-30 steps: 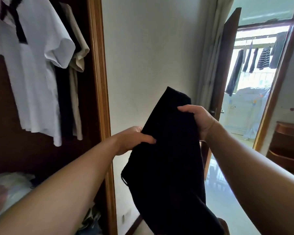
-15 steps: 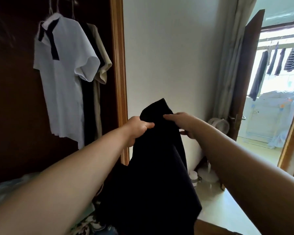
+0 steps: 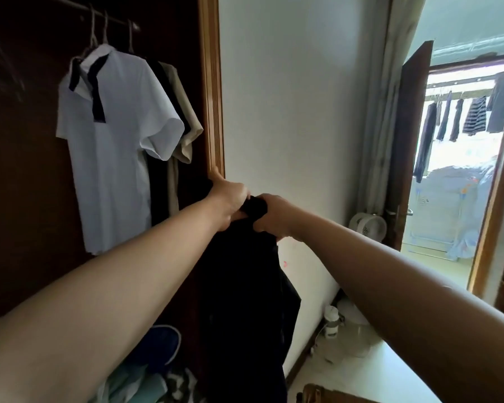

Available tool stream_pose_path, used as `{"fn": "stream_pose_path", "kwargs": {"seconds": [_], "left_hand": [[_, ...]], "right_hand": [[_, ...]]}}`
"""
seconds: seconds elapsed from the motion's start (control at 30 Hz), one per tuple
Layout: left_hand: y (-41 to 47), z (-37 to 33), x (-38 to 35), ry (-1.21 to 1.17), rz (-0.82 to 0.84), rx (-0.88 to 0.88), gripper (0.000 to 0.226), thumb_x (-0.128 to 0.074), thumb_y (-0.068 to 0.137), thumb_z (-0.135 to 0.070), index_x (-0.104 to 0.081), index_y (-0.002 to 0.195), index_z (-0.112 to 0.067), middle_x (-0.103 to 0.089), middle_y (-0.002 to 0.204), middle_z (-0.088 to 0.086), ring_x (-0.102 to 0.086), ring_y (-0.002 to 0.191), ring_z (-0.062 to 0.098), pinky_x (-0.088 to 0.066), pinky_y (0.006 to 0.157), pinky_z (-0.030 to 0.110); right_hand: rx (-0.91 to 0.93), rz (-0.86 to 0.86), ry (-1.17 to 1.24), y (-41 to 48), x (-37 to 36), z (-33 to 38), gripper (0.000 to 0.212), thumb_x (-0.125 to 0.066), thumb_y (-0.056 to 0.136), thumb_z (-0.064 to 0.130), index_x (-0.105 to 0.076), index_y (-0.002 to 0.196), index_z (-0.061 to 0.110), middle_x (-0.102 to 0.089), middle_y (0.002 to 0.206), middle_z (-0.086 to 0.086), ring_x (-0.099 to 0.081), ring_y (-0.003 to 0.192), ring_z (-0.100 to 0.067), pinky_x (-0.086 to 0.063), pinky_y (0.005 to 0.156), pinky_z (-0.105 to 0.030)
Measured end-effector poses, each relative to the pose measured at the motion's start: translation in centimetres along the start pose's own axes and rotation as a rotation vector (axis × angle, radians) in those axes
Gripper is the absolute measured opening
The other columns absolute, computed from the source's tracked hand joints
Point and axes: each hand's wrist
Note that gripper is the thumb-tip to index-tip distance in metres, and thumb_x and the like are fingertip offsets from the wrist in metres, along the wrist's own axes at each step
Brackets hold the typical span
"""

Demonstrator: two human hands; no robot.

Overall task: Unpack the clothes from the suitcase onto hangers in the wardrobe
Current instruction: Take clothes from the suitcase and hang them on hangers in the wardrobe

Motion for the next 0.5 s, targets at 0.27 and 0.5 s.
{"fn": "stream_pose_path", "kwargs": {"seconds": [0.27, 0.5], "left_hand": [[1.7, 1.1, 8.9, 1.014, 0.035, -0.583, 0.054, -0.076, 0.071, -0.033, -0.054, 0.121, -0.029, -0.061, 0.114, 0.000, -0.054, 0.108, 0.023, -0.046, 0.088, 0.036], [3.3, -0.3, 14.2, 1.133, -0.121, -0.684, 0.025, -0.073, 0.078, -0.039, -0.066, 0.093, -0.020, -0.052, 0.104, 0.001, -0.049, 0.106, 0.024, -0.036, 0.083, 0.033]], "right_hand": [[0.120, -0.130, 0.003, 3.7, -1.5, 4.1, 0.038, -0.047, 0.084, -0.003, -0.067, 0.110, 0.015, -0.067, 0.099, -0.011, -0.061, 0.079, -0.021, -0.052, 0.068, -0.030], [0.195, -0.150, -0.051, 5.8, -4.1, 8.1, 0.032, -0.057, 0.086, 0.005, -0.063, 0.116, 0.014, -0.057, 0.086, 0.002, -0.054, 0.071, -0.011, -0.041, 0.054, -0.016]]}}
Point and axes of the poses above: each hand's wrist, its own y-axis towards the middle knuckle, its own x-axis out of the back of the hand, z = x × y
